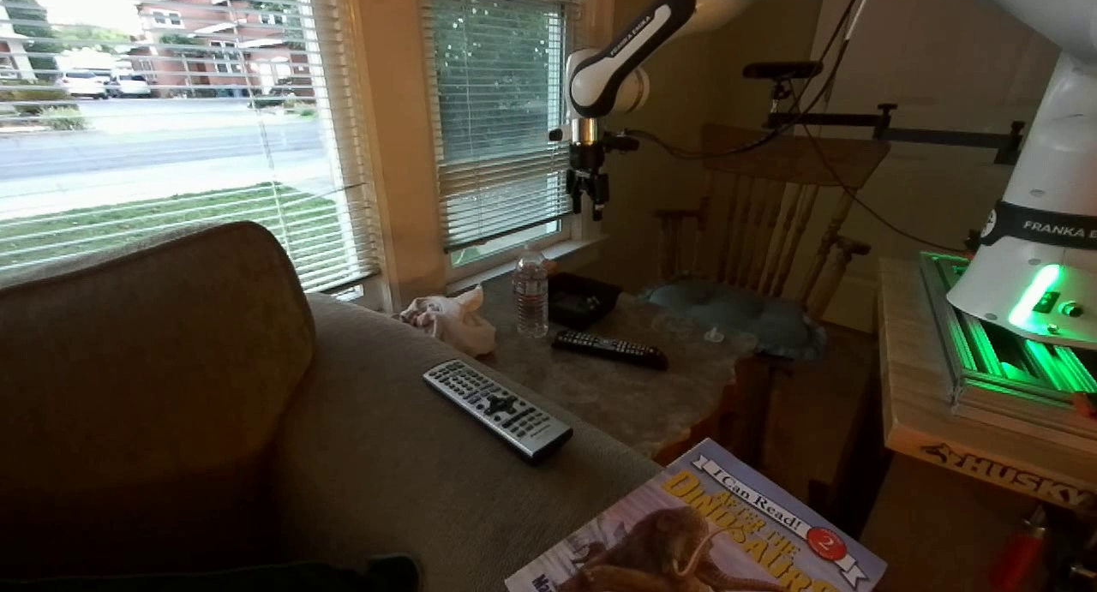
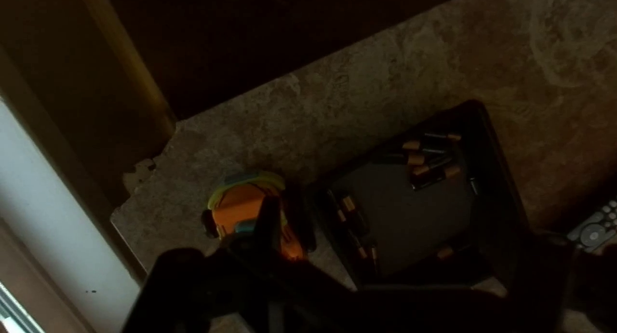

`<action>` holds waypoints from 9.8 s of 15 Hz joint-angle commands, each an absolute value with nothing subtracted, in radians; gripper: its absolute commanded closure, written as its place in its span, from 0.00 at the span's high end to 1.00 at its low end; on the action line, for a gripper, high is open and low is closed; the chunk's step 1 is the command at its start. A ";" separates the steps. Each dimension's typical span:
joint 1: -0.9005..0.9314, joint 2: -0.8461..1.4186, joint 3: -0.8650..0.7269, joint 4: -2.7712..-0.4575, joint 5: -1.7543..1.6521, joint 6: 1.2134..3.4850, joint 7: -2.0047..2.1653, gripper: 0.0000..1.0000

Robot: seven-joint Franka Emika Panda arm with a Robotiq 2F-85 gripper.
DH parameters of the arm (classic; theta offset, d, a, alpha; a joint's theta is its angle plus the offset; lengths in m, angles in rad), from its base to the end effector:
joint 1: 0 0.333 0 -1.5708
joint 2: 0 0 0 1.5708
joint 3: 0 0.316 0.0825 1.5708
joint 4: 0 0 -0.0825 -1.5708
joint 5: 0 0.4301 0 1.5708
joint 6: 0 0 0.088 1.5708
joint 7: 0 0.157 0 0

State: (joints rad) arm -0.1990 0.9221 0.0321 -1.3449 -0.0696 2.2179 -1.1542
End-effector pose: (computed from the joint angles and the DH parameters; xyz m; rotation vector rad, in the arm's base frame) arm 0.7529 -0.1353 0.0848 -2.7356 -1.5276 0.0875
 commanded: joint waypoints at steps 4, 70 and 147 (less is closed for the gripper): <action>-0.205 0.945 0.037 -1.315 -0.095 2.244 -1.195 1.00; -0.257 1.489 0.131 -0.710 0.043 2.352 -1.788 1.00; -0.267 1.487 0.171 -0.706 0.143 2.376 -2.061 1.00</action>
